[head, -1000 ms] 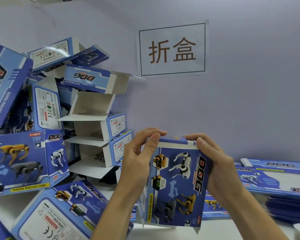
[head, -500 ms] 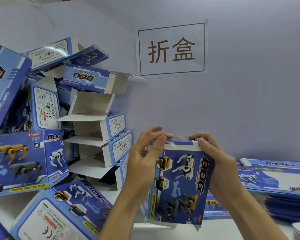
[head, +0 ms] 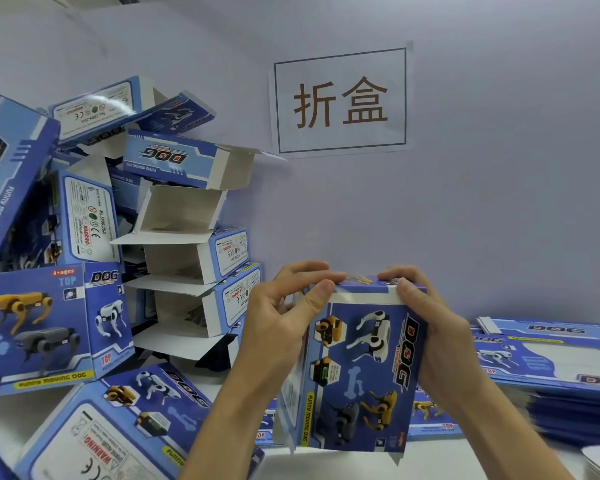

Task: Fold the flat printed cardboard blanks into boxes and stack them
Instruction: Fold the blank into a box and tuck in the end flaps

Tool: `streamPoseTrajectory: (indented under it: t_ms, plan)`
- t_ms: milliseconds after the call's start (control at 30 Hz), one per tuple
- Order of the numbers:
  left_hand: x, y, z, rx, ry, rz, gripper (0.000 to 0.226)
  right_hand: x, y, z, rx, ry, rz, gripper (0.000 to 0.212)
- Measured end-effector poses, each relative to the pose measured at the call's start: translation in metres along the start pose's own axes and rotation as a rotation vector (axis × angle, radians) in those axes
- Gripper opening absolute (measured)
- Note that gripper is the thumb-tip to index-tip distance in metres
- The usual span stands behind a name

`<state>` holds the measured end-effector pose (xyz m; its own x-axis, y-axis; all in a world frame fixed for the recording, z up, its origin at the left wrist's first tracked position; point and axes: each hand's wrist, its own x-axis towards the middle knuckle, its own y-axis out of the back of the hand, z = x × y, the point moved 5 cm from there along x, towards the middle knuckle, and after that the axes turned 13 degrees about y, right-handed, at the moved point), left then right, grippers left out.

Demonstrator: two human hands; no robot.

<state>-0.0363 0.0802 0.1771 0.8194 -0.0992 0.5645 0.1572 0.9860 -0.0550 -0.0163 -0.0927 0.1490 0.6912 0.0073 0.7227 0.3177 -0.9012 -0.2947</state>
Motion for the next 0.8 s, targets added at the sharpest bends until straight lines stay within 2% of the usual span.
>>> streamPoseTrajectory:
  t_ms: [133,367,567,800]
  plan:
    - [-0.003,-0.012,0.002,0.083,-0.037,-0.028,0.019,0.000,0.000,-0.001,0.073,0.050,0.045,0.023]
    - [0.002,-0.007,-0.013,-0.132,0.026,0.029,0.023,0.002,0.005,-0.003,-0.021,0.018,0.032,0.014]
    - [0.004,0.004,-0.017,-0.155,0.026,0.063,0.023,0.003,-0.002,-0.001,-0.073,0.038,0.046,0.013]
    - [0.003,0.011,-0.019,-0.158,0.018,0.127,0.022,0.003,-0.008,0.002,-0.109,0.027,0.064,0.029]
